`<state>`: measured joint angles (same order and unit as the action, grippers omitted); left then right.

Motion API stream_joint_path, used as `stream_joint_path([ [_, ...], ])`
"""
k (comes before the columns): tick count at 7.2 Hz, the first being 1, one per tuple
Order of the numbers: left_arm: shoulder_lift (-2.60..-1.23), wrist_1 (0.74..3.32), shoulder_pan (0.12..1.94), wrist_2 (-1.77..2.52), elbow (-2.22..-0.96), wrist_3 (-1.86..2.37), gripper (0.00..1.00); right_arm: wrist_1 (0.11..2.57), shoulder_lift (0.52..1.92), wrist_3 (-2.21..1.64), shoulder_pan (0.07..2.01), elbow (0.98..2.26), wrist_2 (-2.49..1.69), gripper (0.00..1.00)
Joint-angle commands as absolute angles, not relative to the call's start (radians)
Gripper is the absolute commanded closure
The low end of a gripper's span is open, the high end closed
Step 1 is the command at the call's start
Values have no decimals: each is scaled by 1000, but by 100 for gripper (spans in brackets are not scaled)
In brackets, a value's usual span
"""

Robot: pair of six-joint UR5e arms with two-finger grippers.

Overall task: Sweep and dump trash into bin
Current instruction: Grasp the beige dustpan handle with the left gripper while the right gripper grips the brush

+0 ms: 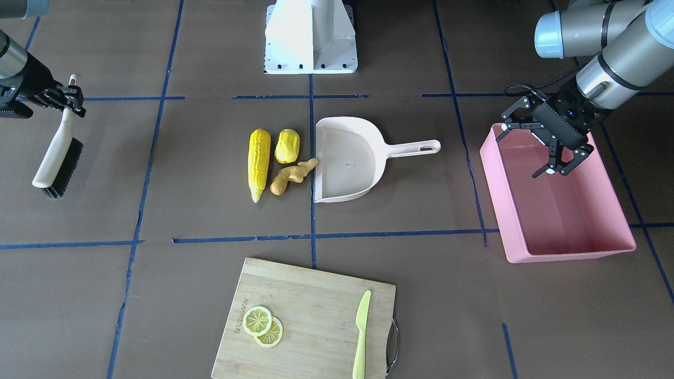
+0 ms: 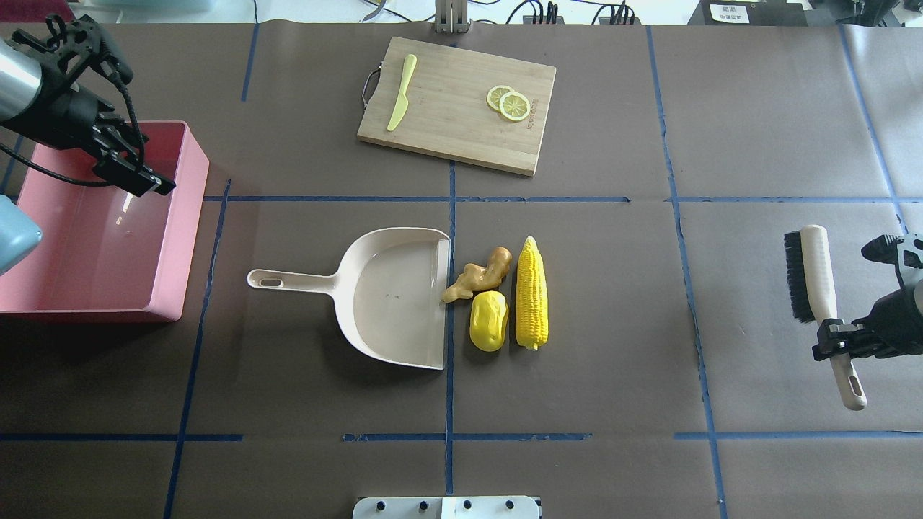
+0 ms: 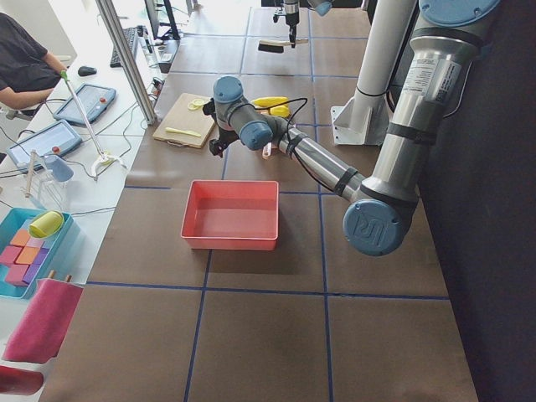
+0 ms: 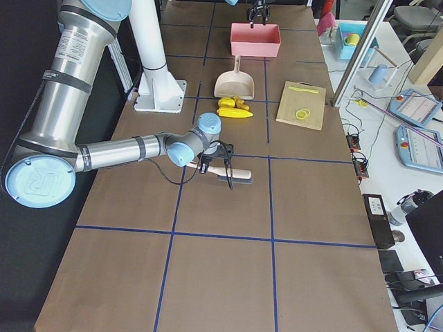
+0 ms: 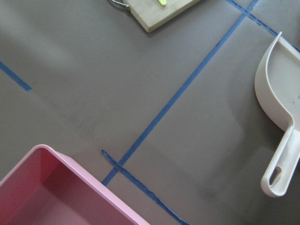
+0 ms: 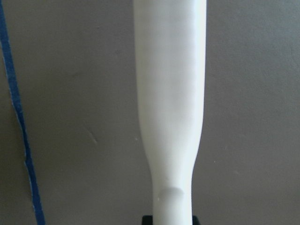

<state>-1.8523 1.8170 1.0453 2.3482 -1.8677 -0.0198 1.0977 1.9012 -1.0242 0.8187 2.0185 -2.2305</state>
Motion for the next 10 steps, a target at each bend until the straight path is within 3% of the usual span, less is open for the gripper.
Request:
stream_joint_path([
  [1,-1887,1819,968,2349,-1890,-105,0,1098,1891,-1023,789,2046,-2232,100],
  [4,-1894,1819,800,2342,-1869,-258,0,1329,1775,-1025,793,2129,-2243,100],
  [6,-1963,1810,726,2245,-1783,-366,0,1464,1674,-1025,793,2137,-2243,100],
  [10,-2000,1815,721,2217,-1761,-368,0,1474,1658,-1025,796,2135,-2244,100],
])
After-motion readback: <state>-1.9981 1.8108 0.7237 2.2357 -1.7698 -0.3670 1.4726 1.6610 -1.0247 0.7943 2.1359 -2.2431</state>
